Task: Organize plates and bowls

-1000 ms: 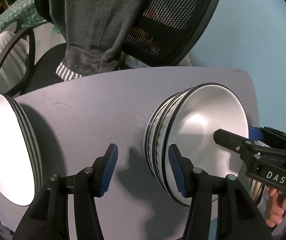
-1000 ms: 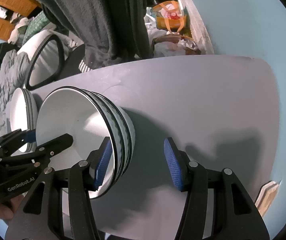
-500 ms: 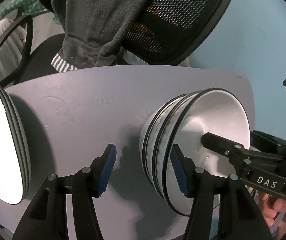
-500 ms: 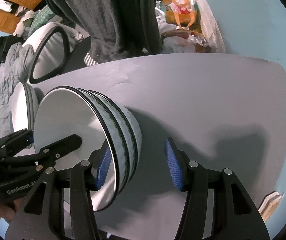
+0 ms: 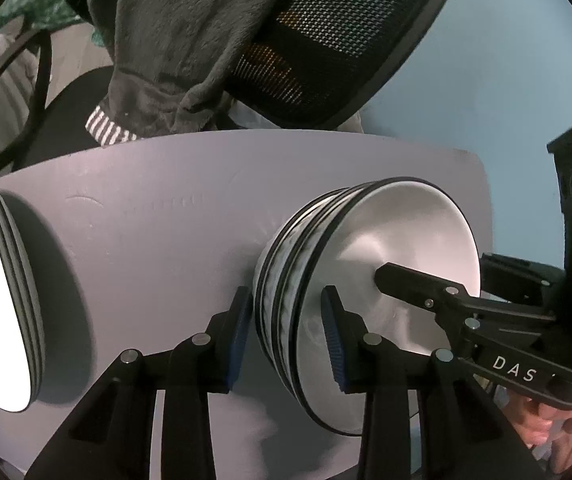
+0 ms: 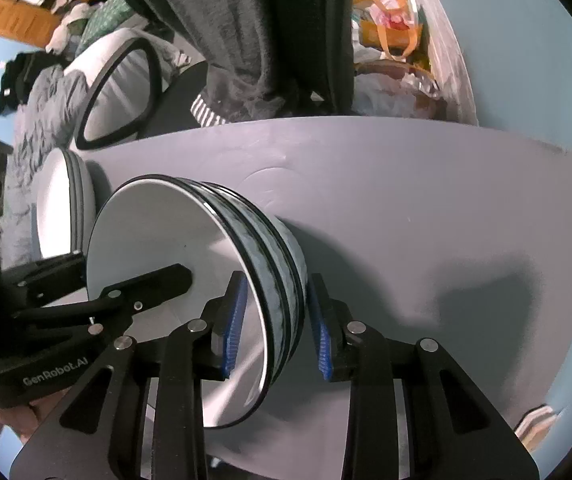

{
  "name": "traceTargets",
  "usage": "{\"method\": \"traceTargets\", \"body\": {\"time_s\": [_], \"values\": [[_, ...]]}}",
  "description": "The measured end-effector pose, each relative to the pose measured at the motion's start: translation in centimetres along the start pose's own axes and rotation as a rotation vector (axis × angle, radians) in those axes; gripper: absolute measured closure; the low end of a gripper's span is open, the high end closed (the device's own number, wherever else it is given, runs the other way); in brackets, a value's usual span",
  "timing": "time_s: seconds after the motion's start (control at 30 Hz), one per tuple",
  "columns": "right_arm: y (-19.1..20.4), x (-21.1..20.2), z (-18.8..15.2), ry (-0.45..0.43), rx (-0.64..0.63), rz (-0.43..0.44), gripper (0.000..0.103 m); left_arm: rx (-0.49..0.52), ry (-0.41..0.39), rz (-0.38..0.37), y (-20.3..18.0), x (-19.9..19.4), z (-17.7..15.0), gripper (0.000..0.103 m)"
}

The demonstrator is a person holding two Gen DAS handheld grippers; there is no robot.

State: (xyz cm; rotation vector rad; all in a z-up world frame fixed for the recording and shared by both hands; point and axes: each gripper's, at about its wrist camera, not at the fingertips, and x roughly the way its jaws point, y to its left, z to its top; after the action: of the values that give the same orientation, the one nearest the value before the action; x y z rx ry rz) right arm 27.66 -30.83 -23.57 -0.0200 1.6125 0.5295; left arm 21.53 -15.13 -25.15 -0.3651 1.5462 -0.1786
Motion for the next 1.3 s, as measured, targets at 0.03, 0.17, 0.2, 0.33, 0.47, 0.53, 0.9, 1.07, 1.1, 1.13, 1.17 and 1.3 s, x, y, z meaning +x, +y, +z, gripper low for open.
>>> {"method": "traceTargets", "body": {"time_s": [0.03, 0.17, 0.2, 0.33, 0.47, 0.53, 0.9, 1.07, 1.1, 1.13, 1.17, 1.3], "values": [[0.1, 0.0, 0.0, 0.0, -0.001, -0.004, 0.073, 0.001, -0.001, 0.002, 0.1, -0.1, -0.1, 0.071], [0.2, -0.1, -0.2, -0.007, -0.011, -0.016, 0.073, -0.001, -0.003, 0.017, 0.5, -0.5, -0.4, 0.079], [0.3, -0.1, -0.2, -0.007, -0.009, -0.019, 0.073, 0.006, -0.003, 0.027, 0.6, -0.6, -0.6, 0.079], [1.2, 0.4, -0.7, 0.004, -0.016, -0.018, 0.073, 0.027, -0.009, 0.051, 1.1, -1.0, -1.7, 0.079], [2.6, 1.0, -1.7, 0.013, -0.025, -0.012, 0.073, 0.017, -0.006, 0.054, 2.7, -1.5, -3.4, 0.079], [3.4, 1.4, -2.1, 0.019, -0.028, -0.012, 0.073, 0.013, -0.005, 0.056, 3.7, -1.9, -4.6, 0.079], [9.1, 3.9, -6.2, 0.032, -0.043, -0.014, 0.074, -0.049, -0.002, 0.034, 9.4, -3.7, -10.0, 0.081], [11.8, 4.9, -7.4, 0.025, -0.054, -0.014, 0.074, -0.046, -0.007, 0.063, 11.7, -4.4, -12.2, 0.081], [12.4, 5.2, -7.7, 0.027, -0.057, -0.012, 0.074, -0.05, -0.007, 0.063, 12.1, -4.6, -12.7, 0.081], [12.8, 5.4, -7.9, 0.029, -0.055, -0.009, 0.074, -0.053, -0.005, 0.063, 12.7, -4.7, -13.2, 0.081], [13.2, 5.6, -8.2, 0.03, -0.054, -0.009, 0.074, -0.055, -0.005, 0.063, 13.0, -4.8, -13.5, 0.081], [14.7, 6.3, -8.9, 0.033, -0.05, -0.006, 0.074, -0.067, -0.006, 0.066, 14.6, -5.1, -15.1, 0.081]]}}
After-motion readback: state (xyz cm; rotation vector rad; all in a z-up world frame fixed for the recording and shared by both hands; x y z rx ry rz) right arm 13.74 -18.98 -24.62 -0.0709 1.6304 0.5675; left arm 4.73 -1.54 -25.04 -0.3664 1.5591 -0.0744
